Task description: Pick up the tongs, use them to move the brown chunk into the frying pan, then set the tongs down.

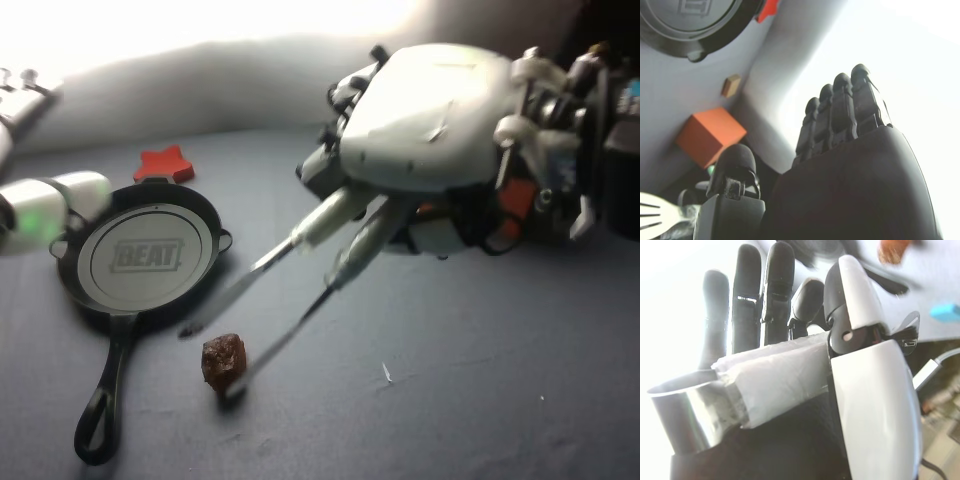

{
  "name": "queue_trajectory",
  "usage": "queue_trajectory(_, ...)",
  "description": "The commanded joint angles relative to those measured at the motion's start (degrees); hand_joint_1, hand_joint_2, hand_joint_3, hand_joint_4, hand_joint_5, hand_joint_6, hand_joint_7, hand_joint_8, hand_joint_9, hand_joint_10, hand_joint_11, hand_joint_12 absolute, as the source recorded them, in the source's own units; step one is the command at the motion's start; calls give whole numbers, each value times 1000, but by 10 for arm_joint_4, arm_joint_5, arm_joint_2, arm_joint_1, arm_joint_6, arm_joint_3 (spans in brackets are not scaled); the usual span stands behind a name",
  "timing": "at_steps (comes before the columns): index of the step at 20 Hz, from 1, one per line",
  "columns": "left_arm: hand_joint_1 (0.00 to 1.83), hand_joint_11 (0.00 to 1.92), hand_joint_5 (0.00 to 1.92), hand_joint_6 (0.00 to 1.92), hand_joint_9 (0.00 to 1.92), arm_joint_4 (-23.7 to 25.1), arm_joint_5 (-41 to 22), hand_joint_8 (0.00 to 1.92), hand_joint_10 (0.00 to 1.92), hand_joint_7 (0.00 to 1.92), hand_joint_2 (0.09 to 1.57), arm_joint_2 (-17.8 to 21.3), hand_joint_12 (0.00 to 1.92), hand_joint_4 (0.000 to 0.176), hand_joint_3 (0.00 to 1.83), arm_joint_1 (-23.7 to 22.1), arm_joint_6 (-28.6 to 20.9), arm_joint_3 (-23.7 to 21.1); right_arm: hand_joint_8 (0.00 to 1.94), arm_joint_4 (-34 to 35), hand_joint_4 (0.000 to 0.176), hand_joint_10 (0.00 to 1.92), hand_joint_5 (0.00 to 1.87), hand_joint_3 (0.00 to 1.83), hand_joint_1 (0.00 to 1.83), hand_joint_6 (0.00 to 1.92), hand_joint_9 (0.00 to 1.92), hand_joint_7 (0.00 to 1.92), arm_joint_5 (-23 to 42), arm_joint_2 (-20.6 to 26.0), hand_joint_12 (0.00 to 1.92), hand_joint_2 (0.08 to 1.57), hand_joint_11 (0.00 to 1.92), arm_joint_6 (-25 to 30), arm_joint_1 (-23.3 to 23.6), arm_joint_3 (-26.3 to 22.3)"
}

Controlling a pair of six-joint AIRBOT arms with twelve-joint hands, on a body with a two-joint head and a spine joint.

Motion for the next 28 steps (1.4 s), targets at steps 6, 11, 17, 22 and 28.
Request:
queue_trajectory(6,0,13,13,0,37,22,-36,2,2,47,1344,12,13,0,1,-7,-14,20,29,-48,0,697,712,1,1079,1373,793,1090,9,9,1501,1257,460,-15,-22,-6)
queue_trajectory(11,0,0,16,2,33,14,-36,1,0,49,1344,14,7,0,1,0,-8,20,15,-48,0,700,701,0,1078,1389,750,1061,21,22,1527,1263,419,-13,-23,-16)
queue_trajectory(17,0,0,24,3,33,14,-36,0,0,47,1344,15,10,0,0,1,-8,22,11,-43,0,698,706,0,1081,1381,751,1053,6,23,1527,1260,405,-30,-12,-24)
queue_trajectory(22,0,3,13,0,26,14,-36,2,1,39,1337,15,2,0,0,1,-6,20,11,84,0,697,695,2,1075,1397,755,1054,154,27,1528,1267,414,-175,-40,-37)
queue_trajectory(28,0,6,13,2,26,6,-44,3,1,45,1342,15,3,0,0,4,0,16,19,683,0,744,708,0,1081,1379,759,1071,285,-13,1561,1259,418,-695,-35,-66)
